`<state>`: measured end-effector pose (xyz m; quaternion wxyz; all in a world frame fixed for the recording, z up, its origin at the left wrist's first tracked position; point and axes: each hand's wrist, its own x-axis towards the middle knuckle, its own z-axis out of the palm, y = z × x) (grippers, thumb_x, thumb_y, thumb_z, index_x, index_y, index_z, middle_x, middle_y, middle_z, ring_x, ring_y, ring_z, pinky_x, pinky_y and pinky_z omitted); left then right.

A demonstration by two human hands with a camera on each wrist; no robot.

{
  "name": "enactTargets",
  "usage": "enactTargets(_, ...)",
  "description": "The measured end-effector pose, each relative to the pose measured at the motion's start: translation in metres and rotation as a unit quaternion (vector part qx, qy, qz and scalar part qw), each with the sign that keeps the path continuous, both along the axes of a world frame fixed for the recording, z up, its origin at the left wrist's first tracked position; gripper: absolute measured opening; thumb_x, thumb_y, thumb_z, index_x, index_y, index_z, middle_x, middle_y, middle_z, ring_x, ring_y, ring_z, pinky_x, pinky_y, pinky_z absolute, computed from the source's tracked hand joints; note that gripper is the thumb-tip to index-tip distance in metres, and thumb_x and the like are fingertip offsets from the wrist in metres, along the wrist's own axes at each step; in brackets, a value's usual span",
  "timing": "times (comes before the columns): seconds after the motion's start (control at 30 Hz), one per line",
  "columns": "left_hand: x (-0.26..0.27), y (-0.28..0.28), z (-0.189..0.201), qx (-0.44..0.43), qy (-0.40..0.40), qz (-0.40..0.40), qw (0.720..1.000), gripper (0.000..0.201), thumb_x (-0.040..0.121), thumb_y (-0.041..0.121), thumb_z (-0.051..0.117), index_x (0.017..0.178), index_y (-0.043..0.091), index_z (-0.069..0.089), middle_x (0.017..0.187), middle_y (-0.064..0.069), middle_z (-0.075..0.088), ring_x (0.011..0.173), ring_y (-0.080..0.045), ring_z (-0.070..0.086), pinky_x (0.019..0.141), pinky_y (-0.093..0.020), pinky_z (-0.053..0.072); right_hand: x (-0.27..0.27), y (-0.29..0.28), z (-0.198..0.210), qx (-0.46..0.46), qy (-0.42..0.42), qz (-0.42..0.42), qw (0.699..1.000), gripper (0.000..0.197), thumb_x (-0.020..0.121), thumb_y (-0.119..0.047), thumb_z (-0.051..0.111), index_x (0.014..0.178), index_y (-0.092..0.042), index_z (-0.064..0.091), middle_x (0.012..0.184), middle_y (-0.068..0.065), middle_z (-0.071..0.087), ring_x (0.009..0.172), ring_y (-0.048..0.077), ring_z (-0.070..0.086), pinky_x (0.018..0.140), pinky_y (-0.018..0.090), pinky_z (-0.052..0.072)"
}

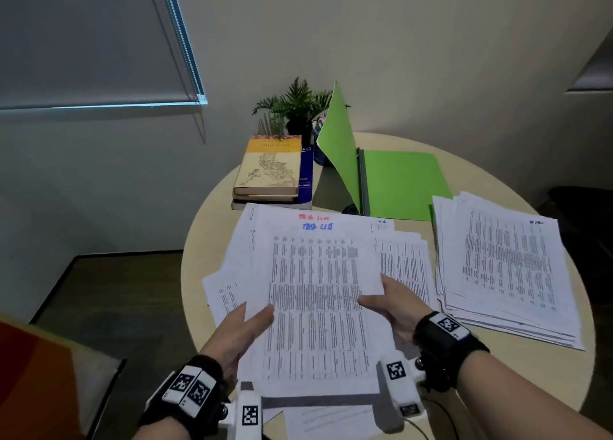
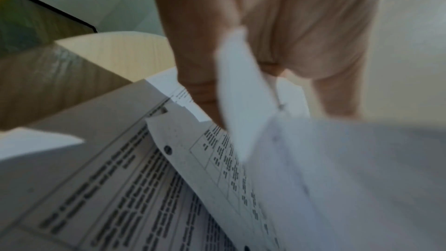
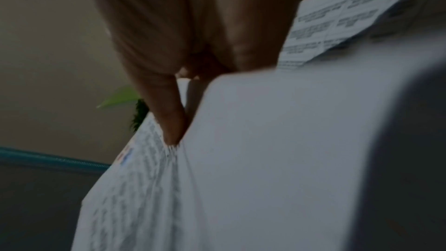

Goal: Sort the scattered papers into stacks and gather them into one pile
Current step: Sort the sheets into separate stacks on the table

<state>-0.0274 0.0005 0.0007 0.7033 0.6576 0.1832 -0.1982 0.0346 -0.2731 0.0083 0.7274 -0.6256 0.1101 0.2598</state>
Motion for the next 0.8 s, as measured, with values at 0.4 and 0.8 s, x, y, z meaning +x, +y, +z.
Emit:
enactTargets(0.4, 0.002, 0.039, -0.006, 0.092, 0.02, 0.168, 0.981, 0.023, 0.093, 0.01, 0.057, 0.114, 0.002, 0.061, 0.104, -0.019, 0.069, 0.094, -0.034, 0.066, 0.091, -0.048, 0.05, 0.003, 0.049, -0.03, -0.503, -0.066, 0.095, 0.857, 0.062, 0.08, -0.04, 0.067, 0.127, -0.007, 0.044, 0.125, 0.011, 0.049, 0.117, 0.027, 0.049, 0.093, 0.033, 0.043)
enactTargets(0.8, 0.001, 0.054, -0.016, 0.086, 0.045, 0.201, 0.975, 0.03, 0.093, 0.009, 0.055, 0.121, -0.002, 0.058, 0.107, -0.019, 0.067, 0.099, -0.035, 0.064, 0.098, -0.051, 0.045, -0.001, 0.033, -0.022, -0.494, -0.042, 0.03, 0.868, 0.033, 0.086, 0.001, 0.047, 0.063, -0.017, 0.031, 0.067, -0.002, 0.037, 0.056, 0.011, 0.036, 0.047, 0.021, 0.028)
